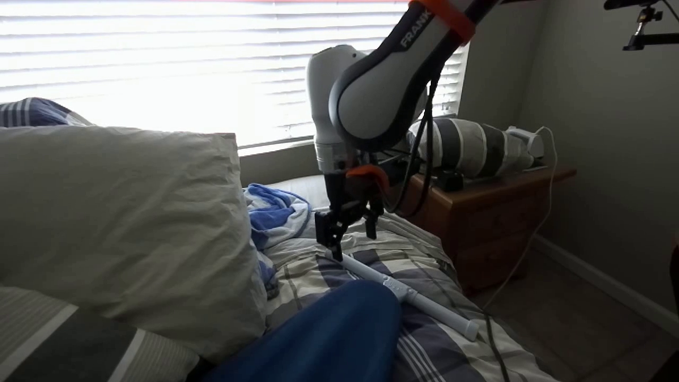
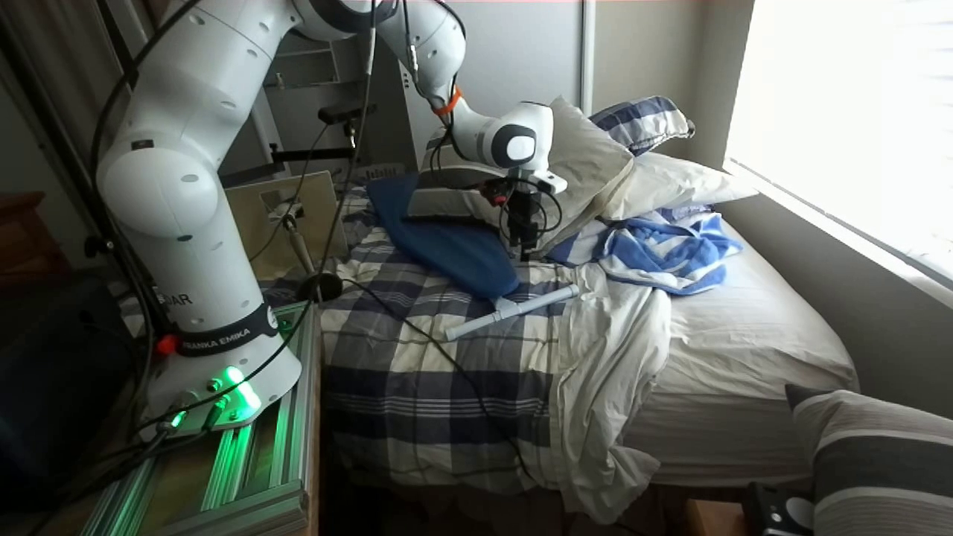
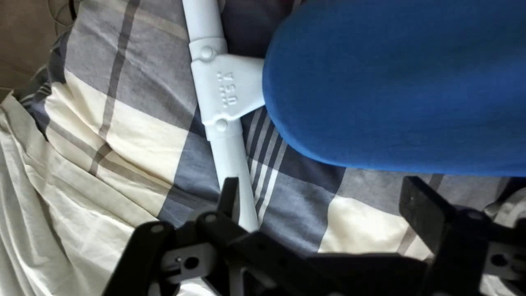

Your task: Move the ironing board slightly to the right

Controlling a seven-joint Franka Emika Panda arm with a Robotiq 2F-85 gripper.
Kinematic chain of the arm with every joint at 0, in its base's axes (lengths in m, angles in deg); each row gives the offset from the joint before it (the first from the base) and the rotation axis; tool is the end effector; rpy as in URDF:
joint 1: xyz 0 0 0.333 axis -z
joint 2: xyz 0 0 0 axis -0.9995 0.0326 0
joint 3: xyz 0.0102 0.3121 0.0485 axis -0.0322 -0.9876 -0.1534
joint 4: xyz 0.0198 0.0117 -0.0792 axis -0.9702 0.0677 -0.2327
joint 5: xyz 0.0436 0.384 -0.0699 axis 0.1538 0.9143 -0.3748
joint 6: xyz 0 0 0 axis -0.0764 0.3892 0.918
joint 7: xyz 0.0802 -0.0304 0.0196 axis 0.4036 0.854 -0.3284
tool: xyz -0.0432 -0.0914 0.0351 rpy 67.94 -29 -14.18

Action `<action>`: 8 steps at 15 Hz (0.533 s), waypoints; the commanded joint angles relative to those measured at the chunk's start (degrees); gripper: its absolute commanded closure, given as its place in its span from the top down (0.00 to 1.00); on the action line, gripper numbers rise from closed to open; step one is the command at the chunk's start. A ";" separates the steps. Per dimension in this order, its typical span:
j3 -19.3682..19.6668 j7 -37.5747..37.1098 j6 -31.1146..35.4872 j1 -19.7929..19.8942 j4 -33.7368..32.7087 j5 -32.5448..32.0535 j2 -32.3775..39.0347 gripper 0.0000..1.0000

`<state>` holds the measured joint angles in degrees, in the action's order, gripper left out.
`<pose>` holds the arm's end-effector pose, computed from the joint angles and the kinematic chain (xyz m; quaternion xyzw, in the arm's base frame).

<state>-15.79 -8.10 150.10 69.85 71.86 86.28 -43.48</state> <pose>0.5989 0.2227 0.1689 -0.9961 0.0642 0.0606 0.0046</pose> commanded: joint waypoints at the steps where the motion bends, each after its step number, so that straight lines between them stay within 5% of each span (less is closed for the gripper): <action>1: -0.35 1.57 -2.62 -0.71 8.71 -2.83 -9.06 1.00; 3: -0.74 0.74 -2.61 -0.30 4.62 -2.26 -5.50 1.00; 8: -1.08 1.91 -3.47 -0.15 8.33 -3.19 -8.90 1.00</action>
<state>-16.08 -5.86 146.76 68.94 80.32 83.59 -52.42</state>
